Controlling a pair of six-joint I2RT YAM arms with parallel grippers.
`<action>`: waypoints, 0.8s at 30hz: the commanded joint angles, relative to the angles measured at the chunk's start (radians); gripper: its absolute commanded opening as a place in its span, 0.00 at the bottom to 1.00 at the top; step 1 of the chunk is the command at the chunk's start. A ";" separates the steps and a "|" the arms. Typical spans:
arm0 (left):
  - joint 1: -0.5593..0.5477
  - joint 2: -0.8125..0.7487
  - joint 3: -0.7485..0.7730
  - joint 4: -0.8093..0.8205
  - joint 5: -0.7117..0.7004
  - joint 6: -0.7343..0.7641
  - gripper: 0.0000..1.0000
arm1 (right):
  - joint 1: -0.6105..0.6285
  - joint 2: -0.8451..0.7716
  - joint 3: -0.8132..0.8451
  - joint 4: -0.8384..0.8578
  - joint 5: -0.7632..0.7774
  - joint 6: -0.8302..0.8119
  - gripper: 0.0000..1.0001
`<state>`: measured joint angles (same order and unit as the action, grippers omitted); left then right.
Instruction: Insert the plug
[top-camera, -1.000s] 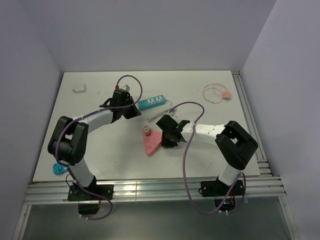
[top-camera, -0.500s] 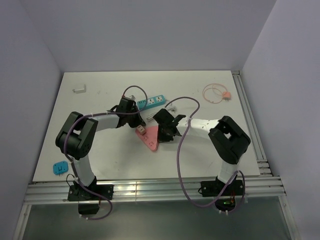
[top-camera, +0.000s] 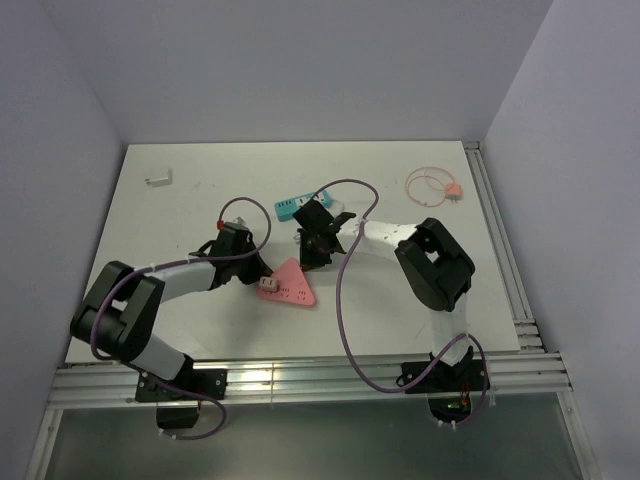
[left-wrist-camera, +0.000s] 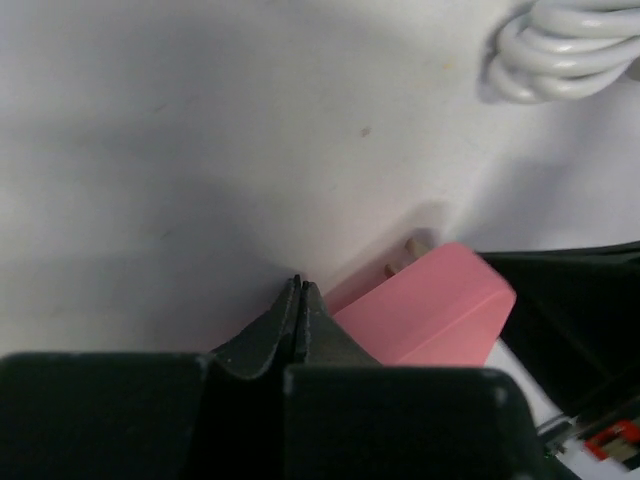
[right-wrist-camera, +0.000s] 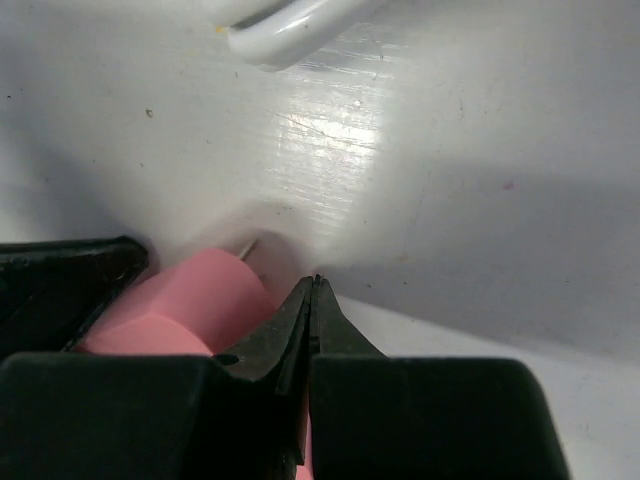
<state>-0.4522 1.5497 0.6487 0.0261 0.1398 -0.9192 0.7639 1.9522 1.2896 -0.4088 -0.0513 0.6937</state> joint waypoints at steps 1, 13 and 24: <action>0.001 -0.107 -0.064 -0.109 -0.084 -0.067 0.00 | -0.020 -0.016 0.045 -0.009 -0.025 -0.049 0.00; 0.075 -0.422 0.319 -0.799 -0.609 -0.223 1.00 | -0.104 -0.364 -0.101 -0.032 0.013 -0.079 0.50; 0.514 -0.286 0.480 -1.210 -0.600 -0.270 1.00 | -0.104 -0.550 -0.282 0.093 -0.229 -0.074 0.52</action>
<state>-0.0448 1.2297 1.1294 -1.0210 -0.4797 -1.1728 0.6567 1.4448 1.0199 -0.3435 -0.2253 0.6361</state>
